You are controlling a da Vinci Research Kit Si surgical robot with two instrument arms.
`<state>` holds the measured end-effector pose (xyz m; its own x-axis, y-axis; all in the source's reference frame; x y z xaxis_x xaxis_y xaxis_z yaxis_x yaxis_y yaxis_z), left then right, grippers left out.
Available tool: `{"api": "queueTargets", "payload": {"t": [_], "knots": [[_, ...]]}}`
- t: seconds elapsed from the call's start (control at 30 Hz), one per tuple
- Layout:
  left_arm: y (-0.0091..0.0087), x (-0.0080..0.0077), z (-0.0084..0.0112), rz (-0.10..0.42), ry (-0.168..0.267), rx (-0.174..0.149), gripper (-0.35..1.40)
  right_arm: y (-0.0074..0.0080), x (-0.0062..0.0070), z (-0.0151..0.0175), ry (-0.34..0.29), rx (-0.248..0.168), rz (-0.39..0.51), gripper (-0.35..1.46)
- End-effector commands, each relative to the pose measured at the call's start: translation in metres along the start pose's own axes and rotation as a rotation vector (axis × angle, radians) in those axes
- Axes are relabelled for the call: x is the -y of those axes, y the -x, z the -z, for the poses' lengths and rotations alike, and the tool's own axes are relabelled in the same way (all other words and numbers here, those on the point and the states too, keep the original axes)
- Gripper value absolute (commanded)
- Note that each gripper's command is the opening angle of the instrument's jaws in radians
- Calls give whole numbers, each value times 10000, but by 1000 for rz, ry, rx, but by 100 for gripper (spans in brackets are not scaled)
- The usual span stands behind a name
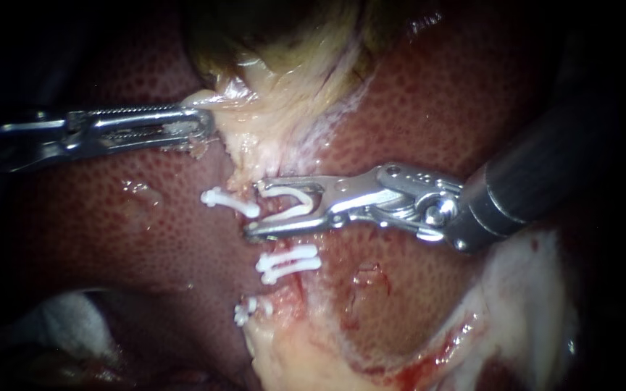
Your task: Clipping third clip right tube
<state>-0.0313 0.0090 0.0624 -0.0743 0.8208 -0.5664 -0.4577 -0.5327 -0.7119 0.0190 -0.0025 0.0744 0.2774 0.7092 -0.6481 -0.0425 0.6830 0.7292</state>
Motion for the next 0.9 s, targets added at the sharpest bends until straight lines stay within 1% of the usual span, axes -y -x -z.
{"api": "queueTargets", "payload": {"t": [0.03, 0.47, 0.57, 0.73, 0.8, 0.9], "knots": [[0, 0, 0, 0, 2, 1, -35, 0, 0, 0, -3, 1, 0, 50], [0, 0, 0, 0, 2, 1, -35, -1, 2, 4, -9, 2, -1, 50], [0, 0, 1, 0, 2, 3, -35, -5, 4, 13, -13, -1, -5, 50], [1, 0, 1, 0, 2, 4, -35, -14, 7, 42, -14, -2, -13, 50], [1, 0, 1, 0, 2, 4, -35, -15, 6, 55, -9, -2, -15, 50], [1, 0, 1, 0, 2, 4, -35, -10, 5, 65, -6, -2, -14, 50]]}}
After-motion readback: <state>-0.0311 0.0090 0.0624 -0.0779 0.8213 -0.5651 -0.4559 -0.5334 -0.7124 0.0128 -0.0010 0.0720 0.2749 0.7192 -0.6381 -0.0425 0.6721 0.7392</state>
